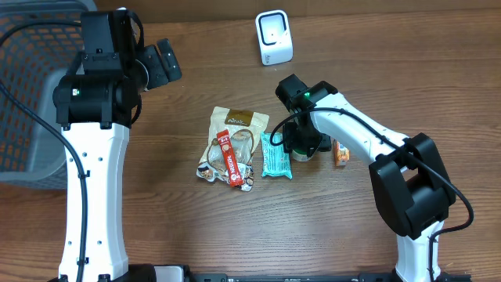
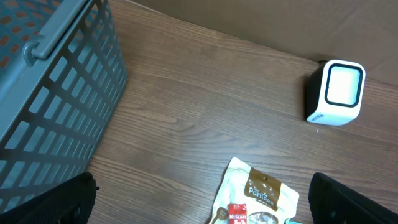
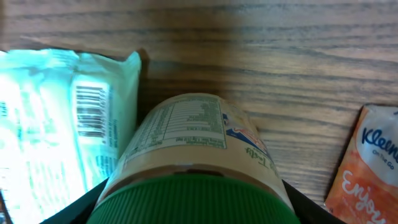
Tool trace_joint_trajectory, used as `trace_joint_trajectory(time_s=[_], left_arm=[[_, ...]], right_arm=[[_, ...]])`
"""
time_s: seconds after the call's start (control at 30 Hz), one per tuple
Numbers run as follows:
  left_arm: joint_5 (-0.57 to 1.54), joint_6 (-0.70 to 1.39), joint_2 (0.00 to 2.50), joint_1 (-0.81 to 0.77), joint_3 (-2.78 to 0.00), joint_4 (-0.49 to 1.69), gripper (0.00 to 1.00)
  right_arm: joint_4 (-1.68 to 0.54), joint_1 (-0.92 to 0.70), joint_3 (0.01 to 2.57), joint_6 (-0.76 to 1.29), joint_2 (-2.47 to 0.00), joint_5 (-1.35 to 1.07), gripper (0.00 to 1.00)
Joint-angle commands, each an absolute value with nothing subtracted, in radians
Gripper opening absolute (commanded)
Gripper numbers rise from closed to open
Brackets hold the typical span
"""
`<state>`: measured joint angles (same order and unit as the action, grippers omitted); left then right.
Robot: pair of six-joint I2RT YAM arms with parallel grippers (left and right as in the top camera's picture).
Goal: Scan the item barcode
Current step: 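Close the right gripper on the jar and lift it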
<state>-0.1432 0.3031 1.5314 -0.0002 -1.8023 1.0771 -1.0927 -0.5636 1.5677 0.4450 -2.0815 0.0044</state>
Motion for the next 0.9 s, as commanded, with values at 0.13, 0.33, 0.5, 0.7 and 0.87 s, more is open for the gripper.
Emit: trace_joint_trajectory(time_s=[0.13,0.33,0.5,0.7,0.87], left_arm=[[-0.145,0.284,1.517,0.000,-1.818,1.074,1.00],[-0.145,0.284,1.517,0.000,-1.818,1.074,1.00],[-0.145,0.284,1.517,0.000,-1.818,1.074,1.00],[-0.145,0.284,1.517,0.000,-1.818,1.074,1.00],[-0.145,0.284,1.517,0.000,-1.818,1.074,1.00]], right_arm=[[-1.100,-0.565,1.567,0.450,-1.911,0.008,0.45],[-1.178,-0.531,1.567,0.506,-1.819,-0.086,0.38],[-1.231,-0.437,1.566,0.505,-1.807,-0.392,0.16],[-1.339,-0.366,1.566,0.506,-1.806,-0.625,0.13],[-1.451,-0.357,1.566,0.506,-1.806,-0.726,0.15]])
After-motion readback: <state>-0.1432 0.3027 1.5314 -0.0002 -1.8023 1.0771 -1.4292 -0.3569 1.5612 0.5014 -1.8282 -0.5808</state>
